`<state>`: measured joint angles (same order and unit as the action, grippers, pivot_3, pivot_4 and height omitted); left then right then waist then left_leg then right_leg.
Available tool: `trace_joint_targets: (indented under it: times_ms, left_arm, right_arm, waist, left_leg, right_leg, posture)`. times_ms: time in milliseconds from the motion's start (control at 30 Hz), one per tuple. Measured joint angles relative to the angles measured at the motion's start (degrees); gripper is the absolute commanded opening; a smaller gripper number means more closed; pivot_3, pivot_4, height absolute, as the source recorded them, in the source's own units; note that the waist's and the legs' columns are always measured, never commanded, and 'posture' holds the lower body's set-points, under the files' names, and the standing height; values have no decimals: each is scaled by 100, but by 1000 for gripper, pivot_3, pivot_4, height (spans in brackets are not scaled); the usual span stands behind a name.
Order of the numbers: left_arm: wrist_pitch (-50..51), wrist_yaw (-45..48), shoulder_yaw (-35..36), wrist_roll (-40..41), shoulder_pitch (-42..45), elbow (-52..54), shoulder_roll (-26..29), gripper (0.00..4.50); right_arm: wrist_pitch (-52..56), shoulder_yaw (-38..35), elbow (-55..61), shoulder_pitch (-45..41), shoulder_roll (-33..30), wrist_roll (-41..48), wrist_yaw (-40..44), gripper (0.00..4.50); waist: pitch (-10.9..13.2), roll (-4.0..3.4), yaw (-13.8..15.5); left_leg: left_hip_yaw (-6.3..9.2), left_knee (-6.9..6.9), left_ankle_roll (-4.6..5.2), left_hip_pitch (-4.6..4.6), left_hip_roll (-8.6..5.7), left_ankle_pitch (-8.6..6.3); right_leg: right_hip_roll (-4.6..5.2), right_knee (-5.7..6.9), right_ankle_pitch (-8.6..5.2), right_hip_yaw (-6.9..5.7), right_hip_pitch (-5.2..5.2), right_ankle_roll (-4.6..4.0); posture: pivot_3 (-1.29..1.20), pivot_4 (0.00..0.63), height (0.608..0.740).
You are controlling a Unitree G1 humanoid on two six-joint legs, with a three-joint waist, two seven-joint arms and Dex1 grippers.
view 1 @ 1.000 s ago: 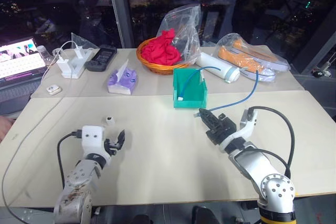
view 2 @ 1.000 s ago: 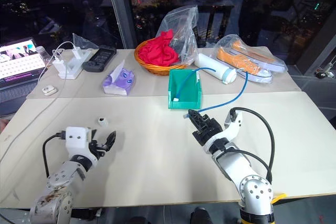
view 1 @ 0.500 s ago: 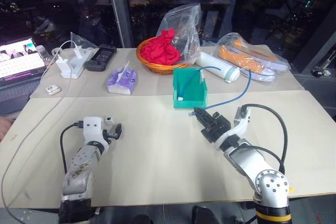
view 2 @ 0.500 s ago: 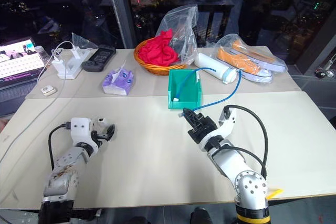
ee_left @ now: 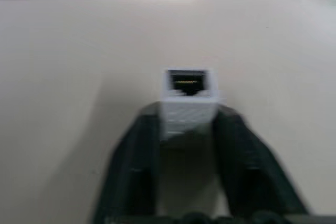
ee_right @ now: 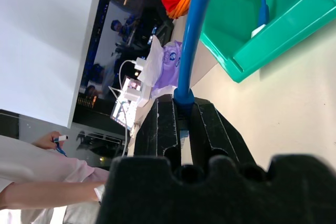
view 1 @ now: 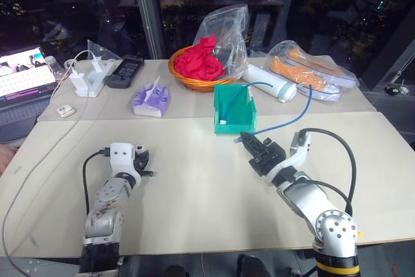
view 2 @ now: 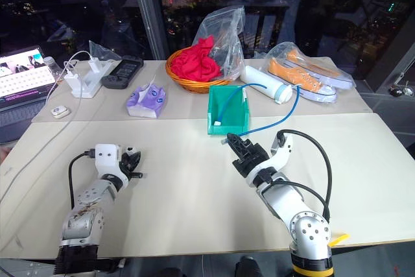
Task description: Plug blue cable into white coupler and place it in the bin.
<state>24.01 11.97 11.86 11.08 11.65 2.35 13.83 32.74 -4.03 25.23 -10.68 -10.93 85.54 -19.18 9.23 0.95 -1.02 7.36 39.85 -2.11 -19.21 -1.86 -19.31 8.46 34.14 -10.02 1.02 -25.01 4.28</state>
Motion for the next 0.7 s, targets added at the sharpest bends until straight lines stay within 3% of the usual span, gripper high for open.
trace_joint_targets:
  times_ms: [333, 533, 700]
  left_arm:
    - [-200, 335, -337, -27, 157, 52, 127, 653]
    - [-1150, 1888, -1668, 40, 451, 506, 134, 653]
    - [-1474, 2755, -2722, -214, 374, -105, 167, 653]
  right_arm:
    - [4, 16, 16, -1, -55, -321, 9, 0]
    - [15, 124, 250, -13, -224, -1103, 64, 0]
    - [6, 50, 602, 126, -265, -1458, 120, 0]
  waist:
    - [0, 0, 7]
    - [-3, -4, 9]
    - [-3, -5, -84]
  left_leg:
    - [0, 1, -4, -5, 0, 2]
    - [-4, -1, -20, -8, 0, 11]
    - [-5, -5, 3, -7, 1, -2]
  right_leg:
    - [0, 2, 0, -1, -3, 0]
    - [0, 0, 1, 0, 1, 1]
    - [0, 0, 0, 1, -1, 1]
  posture:
    - [0, 150, 723]
    - [0, 150, 723]
    - [0, 150, 723]
